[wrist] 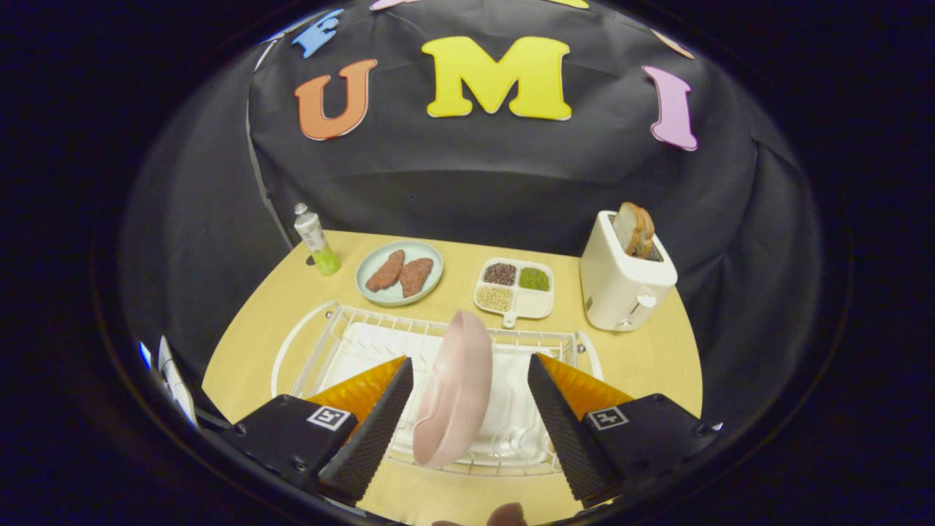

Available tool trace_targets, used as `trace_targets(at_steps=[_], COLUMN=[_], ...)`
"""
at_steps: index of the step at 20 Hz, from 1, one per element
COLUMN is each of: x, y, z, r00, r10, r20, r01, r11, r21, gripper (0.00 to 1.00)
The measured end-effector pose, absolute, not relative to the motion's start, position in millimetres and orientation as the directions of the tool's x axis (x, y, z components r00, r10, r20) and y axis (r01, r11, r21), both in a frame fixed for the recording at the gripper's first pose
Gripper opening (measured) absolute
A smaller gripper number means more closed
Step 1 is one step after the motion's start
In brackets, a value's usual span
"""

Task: Take the plate from the dish rack, then take the spoon from the basket and place it into the plate.

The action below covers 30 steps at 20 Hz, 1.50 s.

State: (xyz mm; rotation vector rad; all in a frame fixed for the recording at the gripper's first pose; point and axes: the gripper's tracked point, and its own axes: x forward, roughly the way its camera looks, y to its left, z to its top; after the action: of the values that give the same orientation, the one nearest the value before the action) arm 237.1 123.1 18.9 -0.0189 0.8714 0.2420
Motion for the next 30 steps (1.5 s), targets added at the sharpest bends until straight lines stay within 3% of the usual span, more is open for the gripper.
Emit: trace_targets(at_steps=[6,13,24,30], x=[252.3,248.5,235.5,201.3], y=[129.5,135.9,134.1,142.8], z=[-13.6,-26.8,11.1,30.1], r00=[0.518,0.462,0.495,0.528], r10=[0.168,0.091,-0.132,0.006], r20=[-0.839,-0.882,-0.859,-0.849], r01=[-0.14,-0.03,0.027,-0.014], r11=[0.984,0.996,0.99,1.0], r21=[0.11,0.087,-0.137,-0.002], gripper=[0.85,0.38,0.35,0.31])
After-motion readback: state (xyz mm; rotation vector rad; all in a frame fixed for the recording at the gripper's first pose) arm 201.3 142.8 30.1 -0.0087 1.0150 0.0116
